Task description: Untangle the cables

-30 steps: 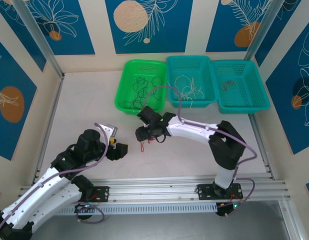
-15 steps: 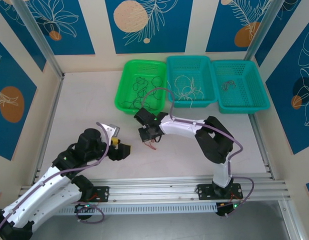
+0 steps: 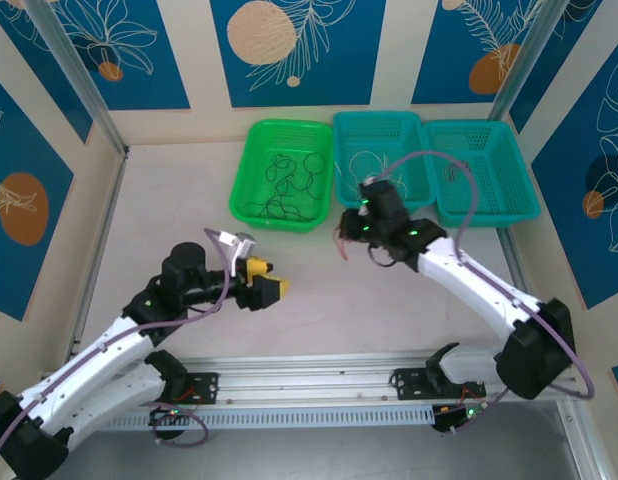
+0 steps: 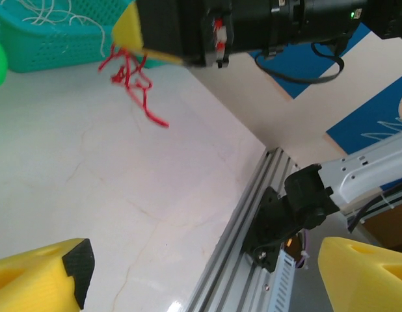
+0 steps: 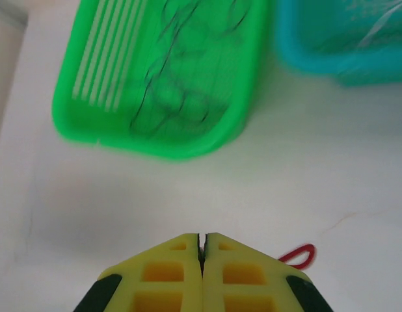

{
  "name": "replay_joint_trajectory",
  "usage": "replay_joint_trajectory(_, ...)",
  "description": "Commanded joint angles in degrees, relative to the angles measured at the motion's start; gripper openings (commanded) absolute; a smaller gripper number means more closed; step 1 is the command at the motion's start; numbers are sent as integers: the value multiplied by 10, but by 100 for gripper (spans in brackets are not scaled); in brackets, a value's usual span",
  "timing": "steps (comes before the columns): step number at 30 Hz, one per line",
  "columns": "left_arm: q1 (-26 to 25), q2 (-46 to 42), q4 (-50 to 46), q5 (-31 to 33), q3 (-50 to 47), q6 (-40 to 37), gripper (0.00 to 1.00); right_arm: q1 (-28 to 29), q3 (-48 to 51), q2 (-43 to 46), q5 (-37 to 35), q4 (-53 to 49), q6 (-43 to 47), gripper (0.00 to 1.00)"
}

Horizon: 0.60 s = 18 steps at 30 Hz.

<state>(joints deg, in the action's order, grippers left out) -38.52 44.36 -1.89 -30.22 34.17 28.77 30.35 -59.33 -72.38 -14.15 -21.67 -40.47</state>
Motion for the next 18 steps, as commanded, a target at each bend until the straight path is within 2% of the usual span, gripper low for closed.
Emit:
replay_joint_trajectory(1,-6,23,80,-29,30,20,100,-104,23,43,55,50,-50,0)
replay_joint_trajectory(5,-10,40,79,-29,43,5,100,-249,-3,40,73,52,-58,0)
replay_joint_trajectory(10,-11,36,45,-6,48,-18,100,-395,-73,-44,72,61,-67,0)
replay_joint_trajectory(13,-11,33,31,8,49,-29,100,-442,-136,-130,78,51,-68,0)
replay_joint_trajectory(17,-11,31,8,21,56,-39,100,-466,-223,-237,76,23,-57,12)
replay_joint_trajectory(18,-11,29,0,27,58,-42,100,-471,-244,-258,81,12,-56,21)
